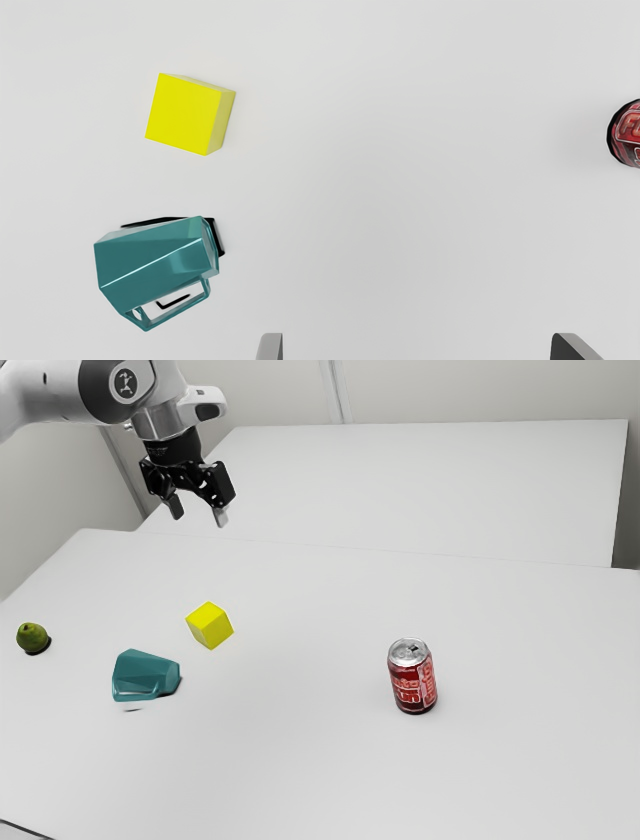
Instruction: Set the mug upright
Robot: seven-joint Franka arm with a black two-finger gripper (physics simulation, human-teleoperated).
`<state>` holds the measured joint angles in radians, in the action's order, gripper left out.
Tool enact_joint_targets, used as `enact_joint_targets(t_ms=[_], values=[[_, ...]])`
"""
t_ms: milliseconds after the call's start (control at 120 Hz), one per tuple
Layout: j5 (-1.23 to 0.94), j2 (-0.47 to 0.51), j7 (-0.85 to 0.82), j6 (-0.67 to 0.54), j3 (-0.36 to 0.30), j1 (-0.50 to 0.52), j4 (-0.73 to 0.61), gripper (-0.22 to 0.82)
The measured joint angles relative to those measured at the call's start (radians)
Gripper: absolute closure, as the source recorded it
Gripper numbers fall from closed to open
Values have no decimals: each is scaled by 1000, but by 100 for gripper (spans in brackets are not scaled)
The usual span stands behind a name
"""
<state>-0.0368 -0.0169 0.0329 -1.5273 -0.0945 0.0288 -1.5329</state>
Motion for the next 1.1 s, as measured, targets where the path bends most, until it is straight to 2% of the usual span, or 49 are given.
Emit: enact_joint_targets(t_ms=[517,933,1100], values=[[0,71,7,7,5,45,-52,2],[115,91,117,3,8,345,-139,2],[211,102,197,-21,10,479,-229,2]])
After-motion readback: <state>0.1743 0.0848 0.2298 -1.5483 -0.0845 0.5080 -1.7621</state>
